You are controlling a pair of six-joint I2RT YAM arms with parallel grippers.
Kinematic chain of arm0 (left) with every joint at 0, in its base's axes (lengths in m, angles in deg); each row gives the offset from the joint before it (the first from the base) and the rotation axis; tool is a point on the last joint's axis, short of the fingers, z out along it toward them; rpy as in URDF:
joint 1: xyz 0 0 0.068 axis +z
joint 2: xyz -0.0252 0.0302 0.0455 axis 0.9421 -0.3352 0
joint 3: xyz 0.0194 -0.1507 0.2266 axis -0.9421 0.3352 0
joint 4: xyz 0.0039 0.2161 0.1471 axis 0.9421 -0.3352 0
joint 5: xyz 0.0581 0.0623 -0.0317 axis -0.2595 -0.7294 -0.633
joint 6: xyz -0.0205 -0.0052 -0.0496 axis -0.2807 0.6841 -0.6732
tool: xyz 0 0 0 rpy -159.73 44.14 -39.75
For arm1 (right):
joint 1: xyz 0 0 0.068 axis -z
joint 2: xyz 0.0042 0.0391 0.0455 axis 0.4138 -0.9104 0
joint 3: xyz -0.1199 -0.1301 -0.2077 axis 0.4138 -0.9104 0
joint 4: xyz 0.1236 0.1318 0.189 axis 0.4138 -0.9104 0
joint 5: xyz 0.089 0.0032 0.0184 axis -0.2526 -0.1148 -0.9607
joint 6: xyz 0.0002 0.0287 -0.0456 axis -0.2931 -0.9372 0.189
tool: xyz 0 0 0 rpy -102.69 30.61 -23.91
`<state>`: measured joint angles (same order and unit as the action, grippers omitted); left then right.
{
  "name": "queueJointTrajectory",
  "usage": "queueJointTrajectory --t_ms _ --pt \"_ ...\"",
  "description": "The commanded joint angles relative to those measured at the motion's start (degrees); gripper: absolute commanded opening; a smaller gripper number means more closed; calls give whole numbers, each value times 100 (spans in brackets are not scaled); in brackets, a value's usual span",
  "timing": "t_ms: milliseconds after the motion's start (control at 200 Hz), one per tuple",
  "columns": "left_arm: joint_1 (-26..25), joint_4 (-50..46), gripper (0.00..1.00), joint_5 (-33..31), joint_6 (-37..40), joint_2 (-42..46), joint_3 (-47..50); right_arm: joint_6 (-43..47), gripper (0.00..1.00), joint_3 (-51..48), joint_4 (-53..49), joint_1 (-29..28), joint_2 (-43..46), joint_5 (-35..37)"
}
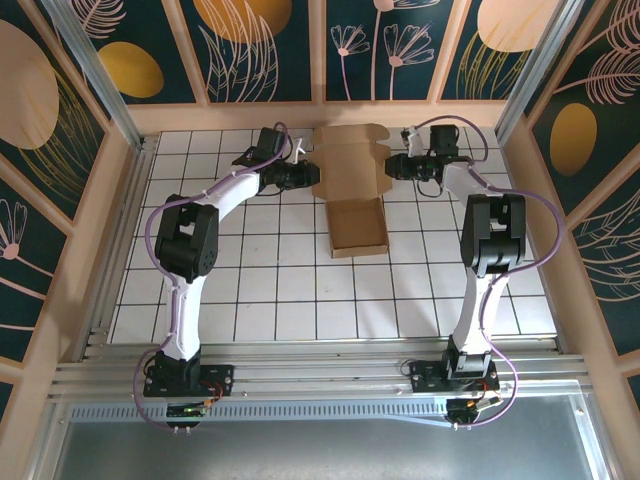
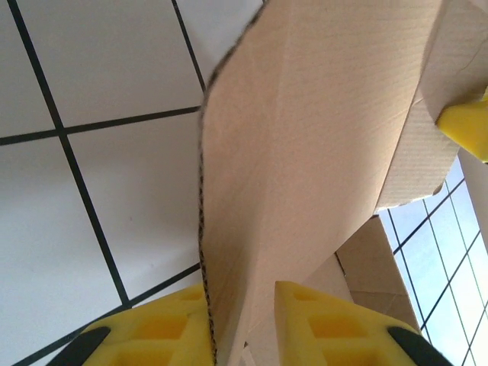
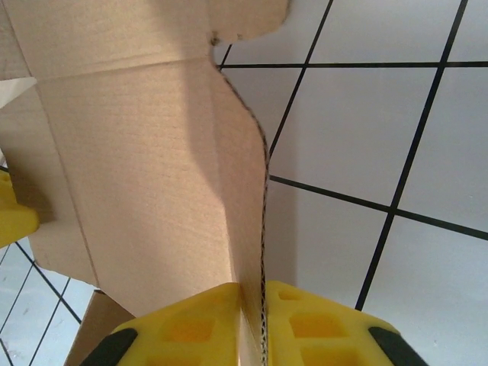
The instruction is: Fold the paper box
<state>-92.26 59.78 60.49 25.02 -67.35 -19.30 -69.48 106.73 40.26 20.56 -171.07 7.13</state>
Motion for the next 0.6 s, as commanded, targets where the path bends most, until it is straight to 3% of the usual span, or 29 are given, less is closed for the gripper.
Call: queueJointTrajectory --t_ms 0,95,175,380,596 --pt "31 -193 24 -125 177 -54 -270 -15 11 -168 257 -101 358 227" --pt "31 -236 20 -307 381 -78 -409 -43 8 -339 451 -204 508 508" --pt "31 -41 10 -221 580 -102 -499 -42 7 -423 583 -306 611 748" --pt "22 834 4 -171 753 -54 -472 38 6 -747 964 -701 959 1866" --pt "-41 1873 0 -361 989 95 -132 298 5 -1430 2179 -1139 1318 2893"
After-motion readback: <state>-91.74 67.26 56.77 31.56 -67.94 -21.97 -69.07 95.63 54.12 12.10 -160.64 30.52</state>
